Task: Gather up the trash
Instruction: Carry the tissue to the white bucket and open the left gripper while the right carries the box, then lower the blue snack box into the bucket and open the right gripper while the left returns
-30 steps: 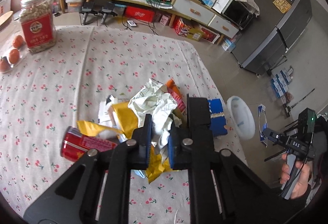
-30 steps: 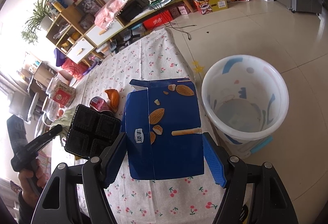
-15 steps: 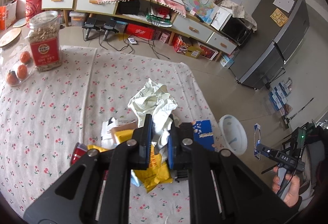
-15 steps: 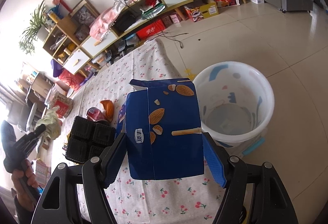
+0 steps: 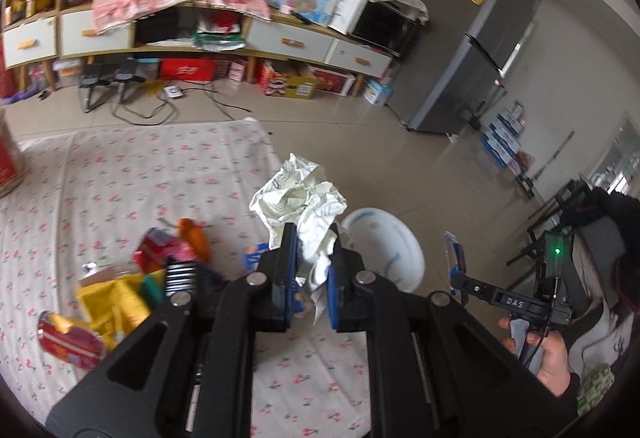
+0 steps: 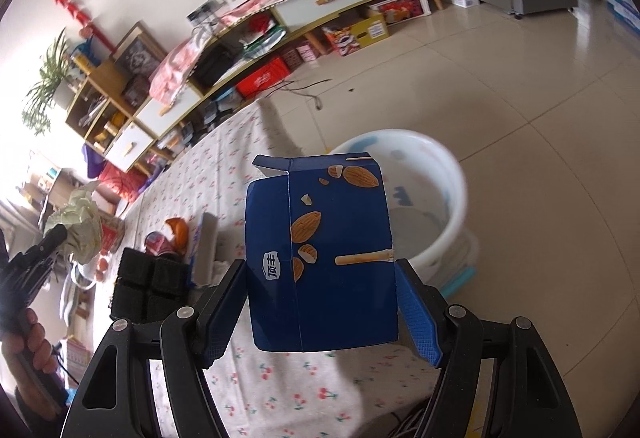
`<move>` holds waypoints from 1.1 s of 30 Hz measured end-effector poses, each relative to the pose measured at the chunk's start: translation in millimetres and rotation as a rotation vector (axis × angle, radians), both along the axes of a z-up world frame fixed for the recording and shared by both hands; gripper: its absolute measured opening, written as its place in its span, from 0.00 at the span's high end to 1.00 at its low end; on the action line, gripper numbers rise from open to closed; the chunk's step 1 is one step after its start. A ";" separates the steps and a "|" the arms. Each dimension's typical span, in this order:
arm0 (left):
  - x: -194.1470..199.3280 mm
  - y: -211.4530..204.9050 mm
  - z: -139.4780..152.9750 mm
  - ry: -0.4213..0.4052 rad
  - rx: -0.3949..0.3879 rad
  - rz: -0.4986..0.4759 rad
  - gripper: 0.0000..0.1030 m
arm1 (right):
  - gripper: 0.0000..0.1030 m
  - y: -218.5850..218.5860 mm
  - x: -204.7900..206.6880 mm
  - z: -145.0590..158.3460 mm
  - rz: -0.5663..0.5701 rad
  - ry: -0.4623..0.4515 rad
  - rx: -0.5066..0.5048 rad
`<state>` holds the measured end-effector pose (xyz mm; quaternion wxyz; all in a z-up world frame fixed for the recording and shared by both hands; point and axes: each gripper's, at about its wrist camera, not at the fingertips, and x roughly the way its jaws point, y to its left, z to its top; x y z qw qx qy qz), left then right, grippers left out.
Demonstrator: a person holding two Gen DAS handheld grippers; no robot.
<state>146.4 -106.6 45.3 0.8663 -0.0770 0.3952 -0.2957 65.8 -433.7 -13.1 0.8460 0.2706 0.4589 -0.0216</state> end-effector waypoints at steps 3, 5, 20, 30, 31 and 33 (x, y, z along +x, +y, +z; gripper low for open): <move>-1.7 -33.2 -2.9 -0.006 0.016 -0.060 0.86 | 0.29 -14.7 -5.3 -4.3 -0.027 0.010 0.008; -2.6 -56.9 -8.5 -0.001 0.034 -0.102 0.86 | 0.29 -23.4 -7.6 -6.3 -0.044 0.015 0.013; 16.3 -173.1 -73.7 0.092 0.140 -0.229 0.86 | 0.29 -76.0 -23.6 -24.6 -0.162 0.048 0.059; 31.4 -199.7 -100.0 0.082 0.195 -0.221 0.82 | 0.29 -81.6 -4.9 -33.7 -0.177 0.081 0.038; 32.6 -199.4 -100.6 0.086 0.202 -0.217 0.75 | 0.29 -80.5 -2.4 -34.7 -0.176 0.086 0.036; 32.0 -195.1 -98.3 0.080 0.215 -0.196 0.58 | 0.29 -78.7 0.2 -35.3 -0.173 0.093 0.025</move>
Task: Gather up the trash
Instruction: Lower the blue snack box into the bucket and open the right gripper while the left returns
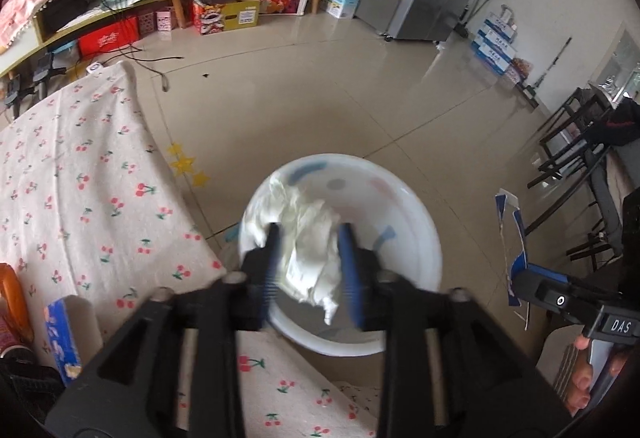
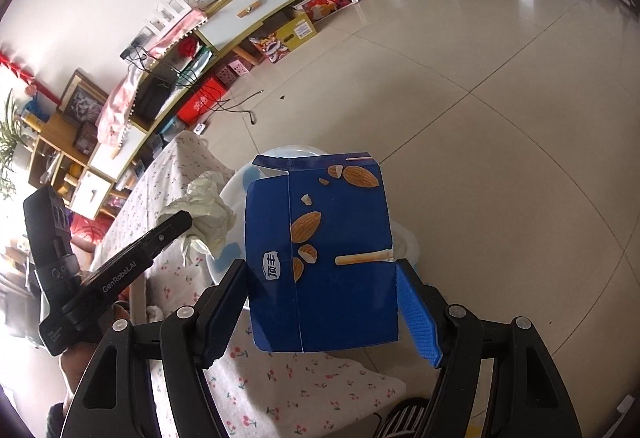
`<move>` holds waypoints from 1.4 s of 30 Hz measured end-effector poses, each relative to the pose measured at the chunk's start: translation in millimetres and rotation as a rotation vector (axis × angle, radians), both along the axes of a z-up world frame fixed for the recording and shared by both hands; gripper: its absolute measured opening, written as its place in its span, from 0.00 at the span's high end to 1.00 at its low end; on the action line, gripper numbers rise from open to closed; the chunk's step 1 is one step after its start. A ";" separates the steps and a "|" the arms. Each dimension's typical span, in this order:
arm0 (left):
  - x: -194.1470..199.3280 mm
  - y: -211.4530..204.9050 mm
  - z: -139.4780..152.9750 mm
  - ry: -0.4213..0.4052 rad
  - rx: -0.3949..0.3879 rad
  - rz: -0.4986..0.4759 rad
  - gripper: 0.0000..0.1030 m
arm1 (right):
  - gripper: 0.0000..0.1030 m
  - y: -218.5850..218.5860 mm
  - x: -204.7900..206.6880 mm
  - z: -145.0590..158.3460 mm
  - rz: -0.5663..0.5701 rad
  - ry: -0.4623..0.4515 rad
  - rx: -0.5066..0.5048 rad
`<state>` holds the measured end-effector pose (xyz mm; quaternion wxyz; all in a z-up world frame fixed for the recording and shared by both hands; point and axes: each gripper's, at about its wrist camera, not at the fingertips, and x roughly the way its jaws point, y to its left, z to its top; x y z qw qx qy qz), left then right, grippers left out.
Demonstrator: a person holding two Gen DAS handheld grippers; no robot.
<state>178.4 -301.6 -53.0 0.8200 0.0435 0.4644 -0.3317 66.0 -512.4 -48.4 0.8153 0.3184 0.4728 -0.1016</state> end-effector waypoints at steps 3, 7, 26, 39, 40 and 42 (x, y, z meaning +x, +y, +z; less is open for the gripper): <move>-2.3 13.7 9.3 -0.018 -0.010 0.051 0.39 | 0.29 3.4 5.9 0.2 0.006 0.009 -0.026; -7.6 40.3 28.6 -0.030 -0.034 0.094 0.30 | 0.29 9.3 15.7 0.6 0.020 0.023 -0.061; -22.0 218.7 75.9 -0.092 0.059 0.387 0.08 | 0.28 47.1 72.4 -21.7 0.083 0.138 -0.143; -39.9 303.2 59.3 -0.078 0.098 0.458 0.06 | 0.22 66.4 90.0 -16.6 0.096 0.127 -0.225; -40.9 307.5 58.1 -0.077 0.100 0.460 0.06 | 0.14 68.3 90.7 -15.3 0.099 0.126 -0.233; -42.1 315.7 54.2 -0.072 0.101 0.463 0.06 | 0.13 71.8 91.1 -11.1 0.107 0.116 -0.245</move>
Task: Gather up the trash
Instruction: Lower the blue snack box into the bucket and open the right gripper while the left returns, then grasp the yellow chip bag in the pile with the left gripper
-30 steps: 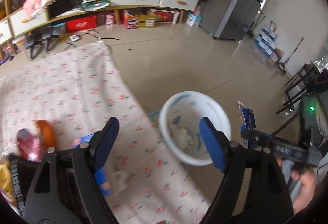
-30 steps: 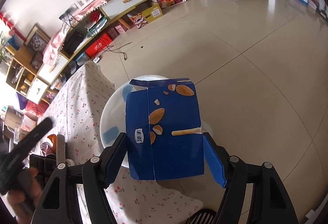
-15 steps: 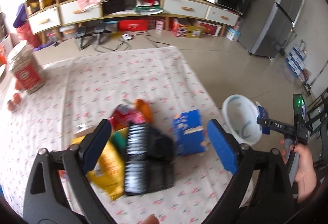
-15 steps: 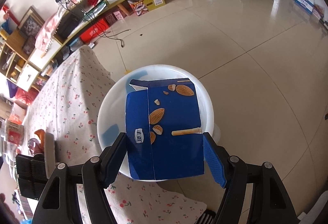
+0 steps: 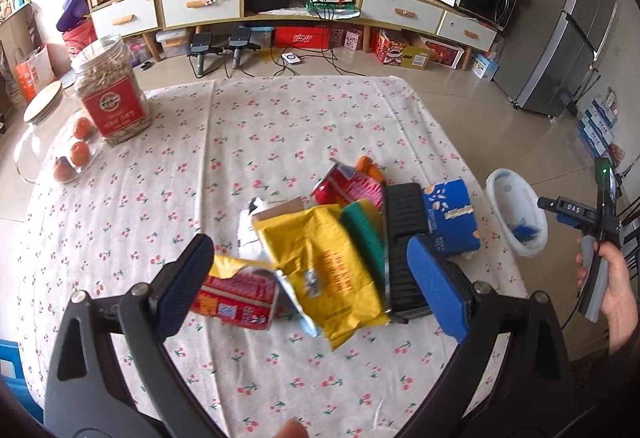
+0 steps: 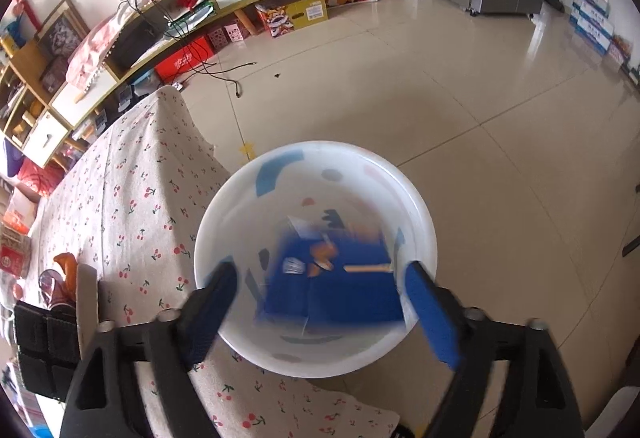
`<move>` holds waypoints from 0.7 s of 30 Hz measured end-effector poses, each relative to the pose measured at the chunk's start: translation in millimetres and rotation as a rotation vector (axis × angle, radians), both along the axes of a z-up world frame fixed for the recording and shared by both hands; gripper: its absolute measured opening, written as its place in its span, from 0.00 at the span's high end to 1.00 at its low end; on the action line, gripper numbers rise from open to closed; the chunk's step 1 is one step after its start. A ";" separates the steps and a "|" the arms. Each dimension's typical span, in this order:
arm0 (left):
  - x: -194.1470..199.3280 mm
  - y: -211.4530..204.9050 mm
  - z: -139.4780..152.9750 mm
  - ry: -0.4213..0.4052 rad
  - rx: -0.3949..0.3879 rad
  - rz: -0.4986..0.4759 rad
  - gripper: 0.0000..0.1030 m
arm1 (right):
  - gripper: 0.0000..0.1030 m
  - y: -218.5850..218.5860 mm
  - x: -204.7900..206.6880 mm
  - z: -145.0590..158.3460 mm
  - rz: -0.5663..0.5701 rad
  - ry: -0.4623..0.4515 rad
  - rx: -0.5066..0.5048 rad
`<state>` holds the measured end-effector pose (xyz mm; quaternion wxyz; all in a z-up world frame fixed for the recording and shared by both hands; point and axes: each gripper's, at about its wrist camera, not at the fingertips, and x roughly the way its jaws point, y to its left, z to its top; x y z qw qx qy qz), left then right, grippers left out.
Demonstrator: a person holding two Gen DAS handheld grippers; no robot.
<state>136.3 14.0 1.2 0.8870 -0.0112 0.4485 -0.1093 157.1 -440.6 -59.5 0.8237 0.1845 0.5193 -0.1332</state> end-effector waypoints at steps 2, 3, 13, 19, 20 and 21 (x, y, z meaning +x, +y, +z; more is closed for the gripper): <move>-0.5 8.3 -4.2 0.007 -0.008 0.005 0.06 | 0.13 3.1 -0.9 6.2 0.003 -0.008 -0.012; -1.1 10.7 -5.6 0.010 -0.011 0.007 0.06 | 0.13 4.6 -1.0 8.7 0.006 -0.013 -0.014; -10.9 38.6 -19.7 0.037 -0.058 0.030 0.06 | 0.13 42.4 -17.1 37.7 0.083 -0.045 -0.034; -9.8 58.3 -26.2 0.110 -0.137 0.039 0.06 | 0.13 76.0 -34.4 49.4 0.144 -0.066 -0.037; -9.2 61.2 -27.7 0.123 -0.149 0.042 0.06 | 0.12 83.8 -35.7 50.9 0.163 -0.072 -0.039; -7.8 64.9 -29.9 0.139 -0.168 0.046 0.06 | 0.12 89.3 -36.8 51.5 0.175 -0.073 -0.039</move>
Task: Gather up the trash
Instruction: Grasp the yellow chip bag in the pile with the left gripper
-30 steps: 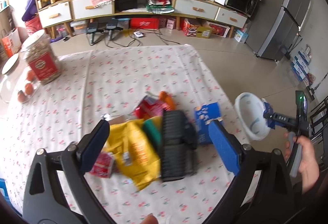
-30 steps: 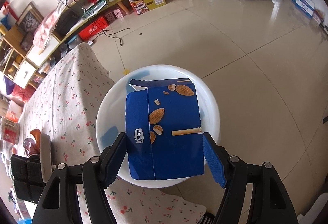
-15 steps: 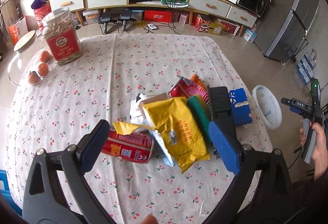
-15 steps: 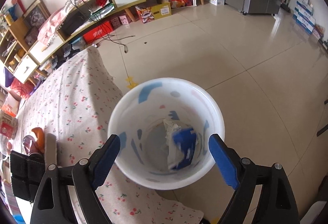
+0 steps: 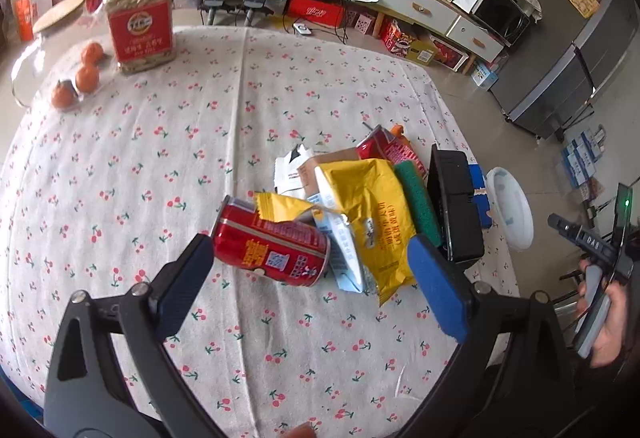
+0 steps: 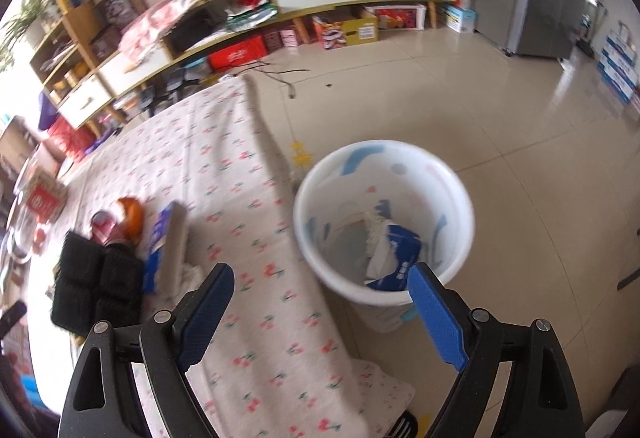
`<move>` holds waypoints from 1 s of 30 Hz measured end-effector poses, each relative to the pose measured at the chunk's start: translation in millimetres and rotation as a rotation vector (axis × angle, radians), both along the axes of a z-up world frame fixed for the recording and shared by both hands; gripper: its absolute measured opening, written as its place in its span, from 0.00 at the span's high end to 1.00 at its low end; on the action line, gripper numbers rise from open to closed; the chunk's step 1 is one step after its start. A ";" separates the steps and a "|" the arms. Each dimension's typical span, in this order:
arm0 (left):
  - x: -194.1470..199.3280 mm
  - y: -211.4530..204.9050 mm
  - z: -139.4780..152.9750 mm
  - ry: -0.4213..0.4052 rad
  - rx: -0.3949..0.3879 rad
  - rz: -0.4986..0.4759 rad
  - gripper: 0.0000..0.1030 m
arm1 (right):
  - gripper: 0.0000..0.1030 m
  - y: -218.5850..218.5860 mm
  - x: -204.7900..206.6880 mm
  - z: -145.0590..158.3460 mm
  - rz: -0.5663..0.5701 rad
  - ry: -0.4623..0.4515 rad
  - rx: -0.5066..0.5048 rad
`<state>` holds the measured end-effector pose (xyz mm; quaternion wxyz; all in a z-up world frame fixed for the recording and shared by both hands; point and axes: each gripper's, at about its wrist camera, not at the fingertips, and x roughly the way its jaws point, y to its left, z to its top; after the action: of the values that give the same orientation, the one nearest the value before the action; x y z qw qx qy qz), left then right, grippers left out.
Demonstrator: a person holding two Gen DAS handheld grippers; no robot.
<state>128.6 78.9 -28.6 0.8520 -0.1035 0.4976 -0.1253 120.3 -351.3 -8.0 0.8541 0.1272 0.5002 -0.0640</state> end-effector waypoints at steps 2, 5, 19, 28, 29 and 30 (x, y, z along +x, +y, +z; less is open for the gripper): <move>3.5 7.7 -5.2 0.040 -0.059 0.006 0.06 | 0.13 12.2 -0.7 -0.2 0.027 0.000 0.004; 5.9 12.8 -10.3 0.076 -0.120 0.026 0.06 | 0.13 25.8 -2.2 -1.4 0.055 0.003 0.021; 36.7 -15.2 -18.1 0.066 -0.123 -0.061 0.27 | 0.12 48.5 5.4 -7.1 0.105 0.016 0.037; 37.8 -34.1 -23.7 0.059 -0.043 -0.136 0.49 | 0.13 54.6 7.4 -10.0 0.124 0.025 0.035; 37.7 -35.9 -25.2 0.060 -0.030 -0.139 0.56 | 0.13 54.9 7.6 -10.1 0.126 0.026 0.034; 37.5 -37.5 -26.9 0.061 -0.014 -0.140 0.59 | 0.12 55.9 7.6 -10.2 0.127 0.026 0.034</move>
<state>166.0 41.4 -55.6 0.8249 -0.0782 0.5284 -0.1849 127.9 -295.4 -18.2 0.8476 0.1087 0.5194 -0.0027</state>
